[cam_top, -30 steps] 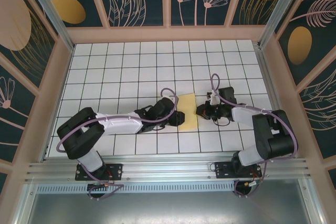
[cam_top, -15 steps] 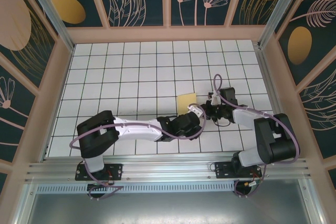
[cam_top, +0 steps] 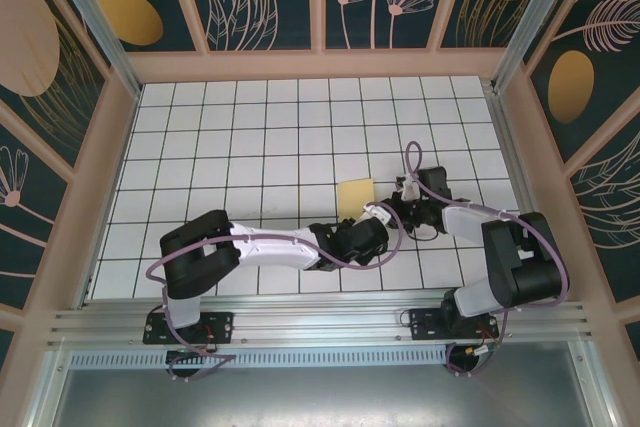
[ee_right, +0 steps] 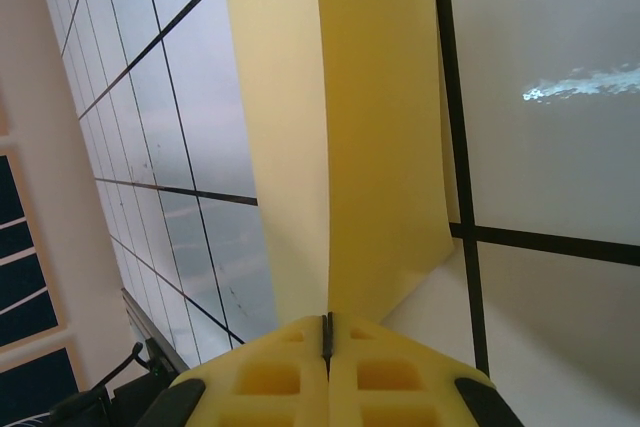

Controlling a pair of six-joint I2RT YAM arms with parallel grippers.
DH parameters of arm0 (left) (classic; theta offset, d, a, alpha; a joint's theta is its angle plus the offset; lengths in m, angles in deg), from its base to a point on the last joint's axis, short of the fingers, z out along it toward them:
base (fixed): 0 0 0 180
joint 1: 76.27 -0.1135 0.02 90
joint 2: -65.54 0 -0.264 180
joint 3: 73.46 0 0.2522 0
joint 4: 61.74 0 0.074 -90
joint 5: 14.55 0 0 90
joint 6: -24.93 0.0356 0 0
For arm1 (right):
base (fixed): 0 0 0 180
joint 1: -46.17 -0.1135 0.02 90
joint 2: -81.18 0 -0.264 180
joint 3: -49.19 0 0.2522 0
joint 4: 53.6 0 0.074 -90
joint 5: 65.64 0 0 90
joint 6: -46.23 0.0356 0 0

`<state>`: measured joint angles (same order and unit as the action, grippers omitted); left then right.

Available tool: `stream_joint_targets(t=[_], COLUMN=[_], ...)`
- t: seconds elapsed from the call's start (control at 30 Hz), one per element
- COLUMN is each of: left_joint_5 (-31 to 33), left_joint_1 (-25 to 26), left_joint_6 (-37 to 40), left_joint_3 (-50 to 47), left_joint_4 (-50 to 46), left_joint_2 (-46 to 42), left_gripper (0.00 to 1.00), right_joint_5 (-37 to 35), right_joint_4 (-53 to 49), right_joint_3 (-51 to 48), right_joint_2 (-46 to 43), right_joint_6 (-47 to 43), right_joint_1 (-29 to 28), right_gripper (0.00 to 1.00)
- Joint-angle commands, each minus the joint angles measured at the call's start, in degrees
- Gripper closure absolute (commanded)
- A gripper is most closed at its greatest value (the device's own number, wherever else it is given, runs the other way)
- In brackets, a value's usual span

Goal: Fold a paper plane with a square sheet of paper (pick it up from the middle)
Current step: Third fold the triangle at the center of the table.

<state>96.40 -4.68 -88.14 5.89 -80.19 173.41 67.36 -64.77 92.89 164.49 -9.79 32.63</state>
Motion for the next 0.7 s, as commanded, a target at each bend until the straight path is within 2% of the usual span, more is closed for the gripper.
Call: stream_joint_targets(t=[0.0, 0.2, 0.47, 0.67], left_joint_5=[1.02, 1.96, 1.82, -2.03], left_joint_1=[0.21, 0.21, 0.13, -0.61], left_joint_6=[0.39, 0.39, -0.64, -3.29], left_joint_3=[0.48, 0.54, -0.68, -4.40], left_joint_4=[0.57, 1.09, 2.97, 8.00], left_joint_2=[0.06, -0.71, -0.82, -2.77], left_gripper=[0.59, 0.74, 1.00, 1.00], right_joint_5=[-0.10, -0.81, -2.25, -4.07], right_joint_4=[-1.02, -1.43, -3.88, -7.41], right_joint_3=[1.60, 1.62, 3.08, 5.06], right_joint_2=[0.86, 1.34, 1.16, 0.63], right_joint_6=[-0.64, -1.23, -2.74, -4.96], right_joint_1=[0.15, 0.11, 0.26, 0.42], right_gripper=[0.93, 0.92, 0.87, 0.78])
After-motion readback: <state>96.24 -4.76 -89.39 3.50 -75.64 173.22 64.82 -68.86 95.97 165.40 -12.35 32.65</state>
